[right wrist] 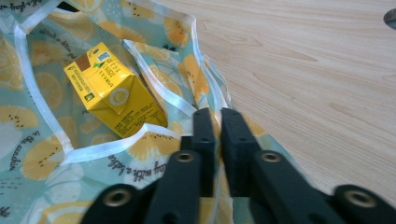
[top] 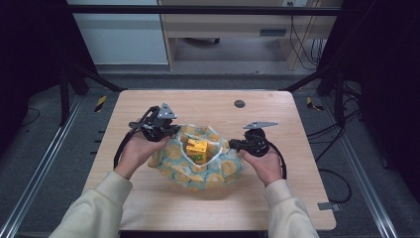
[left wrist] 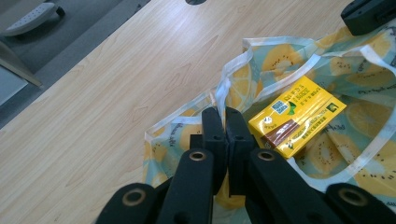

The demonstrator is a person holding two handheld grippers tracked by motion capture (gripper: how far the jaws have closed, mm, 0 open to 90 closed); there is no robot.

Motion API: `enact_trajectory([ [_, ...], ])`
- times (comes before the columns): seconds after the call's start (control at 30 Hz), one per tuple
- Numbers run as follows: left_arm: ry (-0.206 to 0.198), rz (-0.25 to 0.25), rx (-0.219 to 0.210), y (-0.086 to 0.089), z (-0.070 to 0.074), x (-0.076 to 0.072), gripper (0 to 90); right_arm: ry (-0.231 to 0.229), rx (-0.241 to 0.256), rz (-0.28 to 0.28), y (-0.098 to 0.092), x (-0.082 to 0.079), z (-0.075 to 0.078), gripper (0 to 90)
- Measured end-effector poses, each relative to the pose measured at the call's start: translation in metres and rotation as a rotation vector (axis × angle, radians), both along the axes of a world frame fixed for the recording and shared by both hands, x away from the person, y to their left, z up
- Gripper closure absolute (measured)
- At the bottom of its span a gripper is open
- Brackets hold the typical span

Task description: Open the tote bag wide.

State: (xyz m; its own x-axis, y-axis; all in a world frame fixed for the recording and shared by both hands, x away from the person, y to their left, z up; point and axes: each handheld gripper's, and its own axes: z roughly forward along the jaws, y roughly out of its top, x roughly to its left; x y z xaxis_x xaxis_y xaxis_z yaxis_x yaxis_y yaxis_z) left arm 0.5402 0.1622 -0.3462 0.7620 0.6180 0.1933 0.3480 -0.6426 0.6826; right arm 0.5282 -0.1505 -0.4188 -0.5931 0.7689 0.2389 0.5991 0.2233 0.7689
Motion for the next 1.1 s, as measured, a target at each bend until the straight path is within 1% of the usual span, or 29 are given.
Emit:
enact_trajectory([
  [0.07, -0.005, 0.004, -0.007, 0.000, 0.000, 0.000, 89.7, -0.010, -0.001, 0.007, -0.001, -0.001, 0.001, 90.0],
  [0.17, -0.004, 0.002, -0.002, 0.002, 0.001, 0.000, 89.7, -0.014, -0.001, 0.010, -0.001, -0.001, 0.002, 90.0],
  [0.23, -0.005, 0.007, -0.004, 0.004, 0.002, 0.000, 89.7, -0.033, 0.007, 0.006, -0.002, -0.003, 0.005, 90.0],
  [0.37, -0.004, 0.013, -0.012, 0.006, 0.002, -0.001, 89.7, -0.044, 0.022, -0.003, -0.005, -0.006, 0.009, 90.0],
  [0.43, -0.007, 0.014, -0.015, 0.006, 0.003, -0.002, 89.7, -0.057, 0.018, -0.002, -0.006, -0.007, 0.012, 90.0],
  [0.5, -0.009, 0.012, -0.020, 0.007, 0.004, -0.003, 89.7, -0.070, 0.027, -0.003, -0.007, -0.009, 0.016, 90.0],
  [0.53, -0.008, 0.011, -0.017, 0.008, 0.005, -0.003, 89.7, -0.077, 0.025, -0.001, -0.008, -0.009, 0.019, 90.0],
  [0.67, -0.010, 0.014, -0.026, 0.009, 0.008, -0.003, 89.7, -0.099, 0.022, 0.004, -0.009, -0.012, 0.029, 90.0],
  [0.7, -0.010, 0.014, -0.026, 0.009, 0.008, -0.003, 89.7, -0.099, 0.022, 0.004, -0.009, -0.012, 0.029, 90.0],
  [0.73, -0.008, 0.014, -0.026, 0.010, 0.009, -0.003, 89.7, -0.104, 0.019, 0.007, -0.008, -0.014, 0.032, 90.0],
  [0.9, -0.008, 0.018, -0.030, 0.012, 0.009, -0.003, 89.7, -0.114, 0.016, 0.010, -0.009, -0.014, 0.035, 90.0],
  [0.97, -0.011, 0.019, -0.038, 0.013, 0.010, -0.003, 89.7, -0.112, 0.015, 0.005, -0.009, -0.014, 0.036, 90.0],
  [1.0, -0.011, 0.020, -0.038, 0.014, 0.011, -0.003, 89.7, -0.120, 0.015, 0.008, -0.009, -0.014, 0.036, 90.0],
  [1.1, -0.017, 0.022, -0.059, 0.017, 0.014, -0.006, 89.7, -0.136, 0.018, 0.008, -0.010, -0.016, 0.041, 90.0],
])
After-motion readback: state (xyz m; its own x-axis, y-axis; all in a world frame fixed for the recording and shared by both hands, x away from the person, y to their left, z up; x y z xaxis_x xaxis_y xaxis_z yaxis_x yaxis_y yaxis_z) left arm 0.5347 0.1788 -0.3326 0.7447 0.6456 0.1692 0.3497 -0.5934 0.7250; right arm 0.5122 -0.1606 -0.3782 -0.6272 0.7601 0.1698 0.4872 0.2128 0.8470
